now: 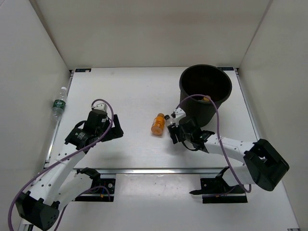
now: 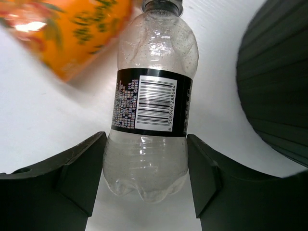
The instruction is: Put the plastic bottles in the bin
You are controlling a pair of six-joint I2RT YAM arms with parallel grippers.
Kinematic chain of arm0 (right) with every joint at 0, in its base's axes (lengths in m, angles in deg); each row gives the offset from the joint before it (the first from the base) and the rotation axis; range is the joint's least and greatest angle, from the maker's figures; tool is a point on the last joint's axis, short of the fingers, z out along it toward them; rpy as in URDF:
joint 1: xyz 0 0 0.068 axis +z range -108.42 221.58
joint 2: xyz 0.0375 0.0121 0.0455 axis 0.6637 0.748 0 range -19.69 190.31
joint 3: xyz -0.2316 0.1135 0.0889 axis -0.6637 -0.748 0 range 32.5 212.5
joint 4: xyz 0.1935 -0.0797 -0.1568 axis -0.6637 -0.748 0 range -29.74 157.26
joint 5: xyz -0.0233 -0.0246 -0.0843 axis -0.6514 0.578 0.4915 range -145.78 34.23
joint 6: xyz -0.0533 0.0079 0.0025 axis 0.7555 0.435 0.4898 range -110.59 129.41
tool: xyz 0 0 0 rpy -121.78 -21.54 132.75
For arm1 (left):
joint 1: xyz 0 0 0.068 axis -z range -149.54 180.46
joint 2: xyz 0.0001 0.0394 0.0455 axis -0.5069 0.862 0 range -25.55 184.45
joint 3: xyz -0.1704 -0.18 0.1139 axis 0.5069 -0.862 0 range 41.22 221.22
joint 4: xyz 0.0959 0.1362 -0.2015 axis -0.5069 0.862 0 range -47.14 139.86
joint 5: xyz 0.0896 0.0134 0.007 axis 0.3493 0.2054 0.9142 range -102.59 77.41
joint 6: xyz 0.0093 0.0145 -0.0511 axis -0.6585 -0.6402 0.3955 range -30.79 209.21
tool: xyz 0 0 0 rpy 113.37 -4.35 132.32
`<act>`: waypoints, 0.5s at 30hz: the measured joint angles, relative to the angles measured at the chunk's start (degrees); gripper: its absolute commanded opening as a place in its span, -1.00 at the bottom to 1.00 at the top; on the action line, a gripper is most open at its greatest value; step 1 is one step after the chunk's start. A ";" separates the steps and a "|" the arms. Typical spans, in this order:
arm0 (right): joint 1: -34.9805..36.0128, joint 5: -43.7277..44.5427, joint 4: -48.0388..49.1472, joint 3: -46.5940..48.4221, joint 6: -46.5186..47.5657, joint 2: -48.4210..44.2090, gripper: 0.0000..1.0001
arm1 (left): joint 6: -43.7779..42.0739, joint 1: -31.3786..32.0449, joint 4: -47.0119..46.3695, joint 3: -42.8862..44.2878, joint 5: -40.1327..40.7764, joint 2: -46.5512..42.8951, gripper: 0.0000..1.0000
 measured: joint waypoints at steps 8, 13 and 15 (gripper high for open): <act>5.79 -1.77 -9.51 9.90 -1.07 -13.62 -0.55 | -2.03 -0.22 -1.79 2.14 -0.33 2.21 0.98; 6.84 -2.93 -10.82 21.05 0.48 -19.82 -0.55 | -3.45 0.07 -6.38 2.67 -1.60 6.62 0.97; 6.69 -1.57 -10.99 26.23 2.29 -20.11 -0.55 | -4.46 0.28 -9.88 3.26 -2.56 10.45 0.98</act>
